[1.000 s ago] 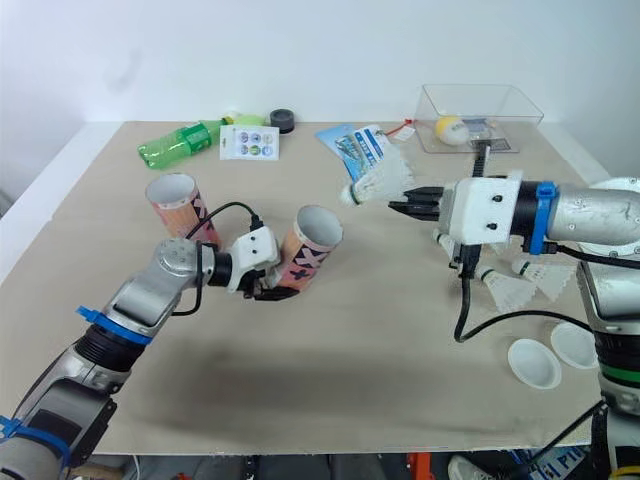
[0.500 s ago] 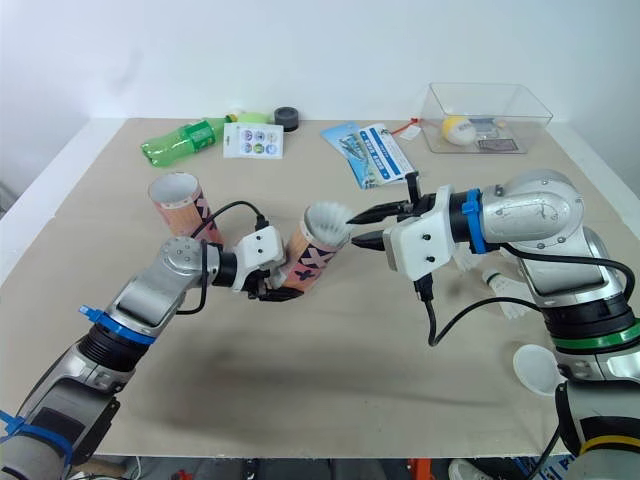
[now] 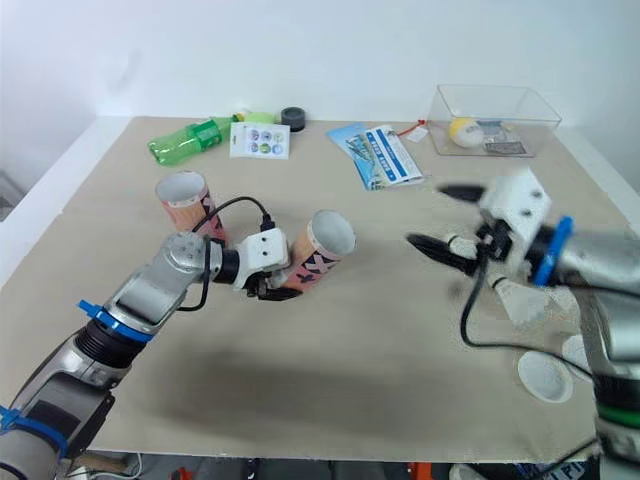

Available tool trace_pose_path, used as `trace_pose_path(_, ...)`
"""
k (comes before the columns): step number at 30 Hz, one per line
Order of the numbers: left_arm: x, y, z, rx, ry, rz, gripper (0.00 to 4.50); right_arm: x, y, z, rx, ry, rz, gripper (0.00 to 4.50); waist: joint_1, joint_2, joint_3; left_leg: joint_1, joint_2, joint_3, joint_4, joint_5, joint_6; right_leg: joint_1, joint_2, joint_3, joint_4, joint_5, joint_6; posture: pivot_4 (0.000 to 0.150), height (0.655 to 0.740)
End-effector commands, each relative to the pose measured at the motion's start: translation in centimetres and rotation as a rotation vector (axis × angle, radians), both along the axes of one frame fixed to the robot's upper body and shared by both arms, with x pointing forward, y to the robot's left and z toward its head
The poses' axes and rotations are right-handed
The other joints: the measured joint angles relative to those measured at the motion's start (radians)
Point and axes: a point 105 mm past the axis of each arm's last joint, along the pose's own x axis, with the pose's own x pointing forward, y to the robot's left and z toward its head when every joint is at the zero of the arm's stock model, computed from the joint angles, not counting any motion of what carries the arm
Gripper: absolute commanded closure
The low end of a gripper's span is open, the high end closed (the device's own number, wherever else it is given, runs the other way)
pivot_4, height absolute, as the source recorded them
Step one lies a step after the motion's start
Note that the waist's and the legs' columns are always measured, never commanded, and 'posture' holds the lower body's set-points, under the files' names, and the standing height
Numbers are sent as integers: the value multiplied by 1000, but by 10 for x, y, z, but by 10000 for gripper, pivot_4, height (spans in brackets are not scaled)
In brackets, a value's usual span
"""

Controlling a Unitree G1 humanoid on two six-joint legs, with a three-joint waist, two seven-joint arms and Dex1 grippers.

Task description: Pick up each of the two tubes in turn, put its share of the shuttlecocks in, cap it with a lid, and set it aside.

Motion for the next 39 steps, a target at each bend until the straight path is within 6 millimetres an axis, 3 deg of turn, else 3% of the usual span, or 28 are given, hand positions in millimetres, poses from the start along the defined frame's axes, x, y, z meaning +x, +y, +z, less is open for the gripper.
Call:
trace_pose_path(1, -5, -9, 14, 19, -35, -53, 15257, -22, -24, -1, 60, 5, -154, 618, -2, 1, 0, 0, 0, 0, 0, 0, 0, 0, 0, 0, 0, -1, 2, 1500, 7400)
trace_pose_path(9, -1, -10, 8, 105, -70, -76, 15257, -69, -83, -28, 149, 97, -491, 618, -14, 1, 0, 2, 0, 2, 1, 0, 0, 1, 1, 1, 1, -1, -1, 1500, 7400)
trace_pose_path(14, -2, -15, 6, 100, -67, -87, 15257, -81, -93, -45, 206, 160, -549, 618, -14, 1, 0, 2, 0, 3, 4, 0, 0, 1, 0, 2, 1, 0, -2, 1500, 7400)
trace_pose_path(22, -3, -20, 7, 88, -65, -94, 15257, -61, -89, -73, 237, 194, -555, 618, -14, 2, 0, 2, 0, 3, 5, 0, 0, 2, -1, 2, 0, 0, -2, 1500, 7400)
trace_pose_path(39, -4, -21, 4, 82, -69, -82, 15257, -13, -92, -88, 305, 191, -572, 618, -14, 2, -1, 1, -3, 3, 5, 0, 0, 2, -2, 3, 0, 1, 3, 1500, 7400)
